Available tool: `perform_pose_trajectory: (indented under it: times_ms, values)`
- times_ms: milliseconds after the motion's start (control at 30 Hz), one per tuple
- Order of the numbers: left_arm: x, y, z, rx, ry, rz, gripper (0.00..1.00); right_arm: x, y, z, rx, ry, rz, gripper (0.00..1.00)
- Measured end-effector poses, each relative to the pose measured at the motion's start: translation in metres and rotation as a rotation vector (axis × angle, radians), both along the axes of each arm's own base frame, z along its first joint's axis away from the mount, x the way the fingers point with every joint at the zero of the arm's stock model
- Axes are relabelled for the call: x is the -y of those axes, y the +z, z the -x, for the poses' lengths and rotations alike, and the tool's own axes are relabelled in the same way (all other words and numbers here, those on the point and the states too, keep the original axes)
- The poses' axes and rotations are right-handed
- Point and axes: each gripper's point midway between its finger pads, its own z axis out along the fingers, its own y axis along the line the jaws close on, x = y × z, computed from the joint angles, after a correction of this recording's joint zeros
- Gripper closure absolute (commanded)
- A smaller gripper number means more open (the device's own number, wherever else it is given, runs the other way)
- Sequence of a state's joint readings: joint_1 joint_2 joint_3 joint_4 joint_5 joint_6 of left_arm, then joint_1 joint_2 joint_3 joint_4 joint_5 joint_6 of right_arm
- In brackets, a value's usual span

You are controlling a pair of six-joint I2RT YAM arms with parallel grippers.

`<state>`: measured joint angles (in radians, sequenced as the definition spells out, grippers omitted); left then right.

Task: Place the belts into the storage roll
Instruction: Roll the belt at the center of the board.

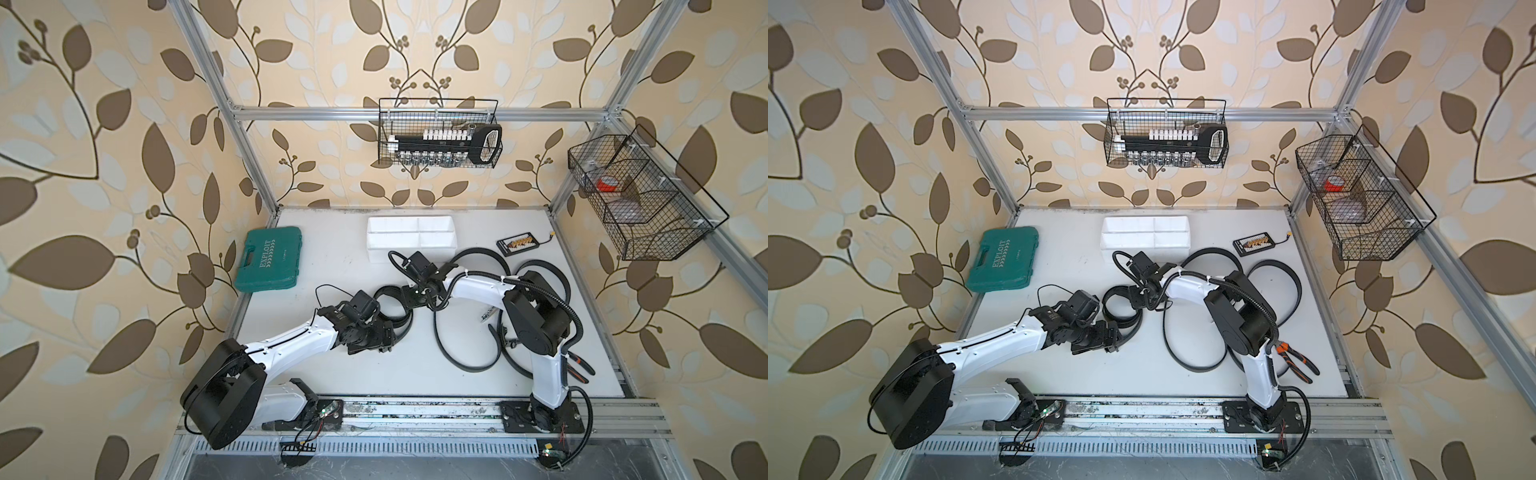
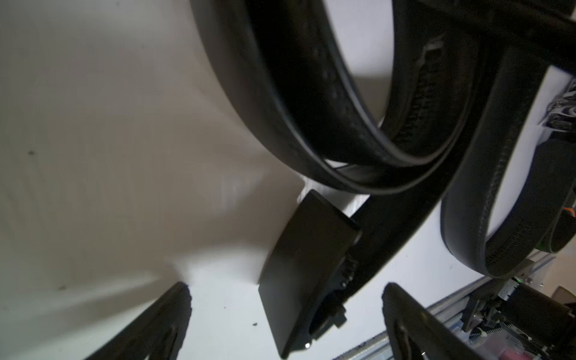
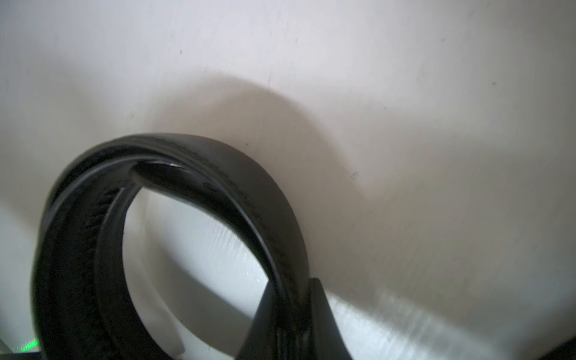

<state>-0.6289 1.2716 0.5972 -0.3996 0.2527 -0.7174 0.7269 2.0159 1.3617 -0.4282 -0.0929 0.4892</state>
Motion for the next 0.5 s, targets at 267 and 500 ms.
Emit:
perform_pose_trajectory:
  times_ms: [267,500]
  values:
    - [0.01,0.001,-0.016,0.027,0.013,0.014,0.13,0.015,0.001,0.0,-0.006,-0.019,0.018,1.0]
    - [0.015,0.006,-0.025,0.063,0.028,0.04,0.14,0.019,0.0,0.001,-0.005,-0.024,0.016,1.0]
